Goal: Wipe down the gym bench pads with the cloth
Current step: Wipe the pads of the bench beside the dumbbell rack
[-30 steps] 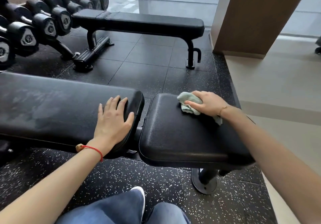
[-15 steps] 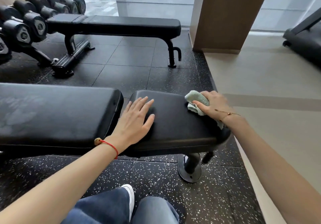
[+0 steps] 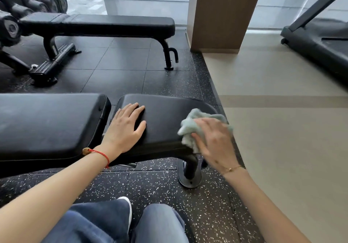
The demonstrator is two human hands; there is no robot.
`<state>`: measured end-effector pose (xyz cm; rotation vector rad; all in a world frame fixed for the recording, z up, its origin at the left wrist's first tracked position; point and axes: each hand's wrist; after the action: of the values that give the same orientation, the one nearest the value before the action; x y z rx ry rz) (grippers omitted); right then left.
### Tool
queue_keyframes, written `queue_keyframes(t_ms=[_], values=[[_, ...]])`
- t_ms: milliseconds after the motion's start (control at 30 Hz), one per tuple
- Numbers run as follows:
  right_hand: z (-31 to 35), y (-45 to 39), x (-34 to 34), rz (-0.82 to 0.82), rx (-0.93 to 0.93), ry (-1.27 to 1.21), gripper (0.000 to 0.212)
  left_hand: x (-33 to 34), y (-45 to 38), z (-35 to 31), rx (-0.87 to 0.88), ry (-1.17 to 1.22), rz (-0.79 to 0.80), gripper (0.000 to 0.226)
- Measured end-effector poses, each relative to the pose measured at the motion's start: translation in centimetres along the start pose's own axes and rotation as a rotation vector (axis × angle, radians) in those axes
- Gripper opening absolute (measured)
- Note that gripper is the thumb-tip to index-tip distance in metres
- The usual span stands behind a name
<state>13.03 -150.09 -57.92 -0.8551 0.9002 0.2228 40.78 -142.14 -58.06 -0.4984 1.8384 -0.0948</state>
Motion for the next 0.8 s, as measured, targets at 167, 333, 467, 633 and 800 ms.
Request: queue_keyframes(t_ms=[167, 333, 467, 633, 800], values=[[3.0, -1.1, 1.8, 0.246, -0.267, -0.047, 0.053, -0.2, 0.2, 0.2, 0.002, 0.013, 0.026, 0.068], [0.3, -1.6, 1.5, 0.220, -0.129, -0.005, 0.061, -0.4, 0.3, 0.1, -0.010, 0.035, 0.042, 0.065], [4.1, -0.5, 2.9, 0.240, -0.272, 0.000, 0.058, -0.5, 0.3, -0.1, -0.023, 0.064, 0.028, 0.065], [0.3, -2.0, 1.5, 0.250, -0.215, -0.054, 0.059, -0.7, 0.2, 0.0, -0.009, 0.040, 0.047, 0.065], [-1.5, -6.0, 2.2, 0.174, 0.022, -0.143, 0.047, -0.3, 0.1, 0.0, -0.020, 0.040, 0.011, 0.065]])
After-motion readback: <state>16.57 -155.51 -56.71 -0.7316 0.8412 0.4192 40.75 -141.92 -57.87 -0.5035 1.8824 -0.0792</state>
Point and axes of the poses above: each hand's wrist, its own y-axis away from the middle knuckle, its own x-axis out of the palm, z = x × y, and after that the axes turned 6 degrees about -z, right-handed
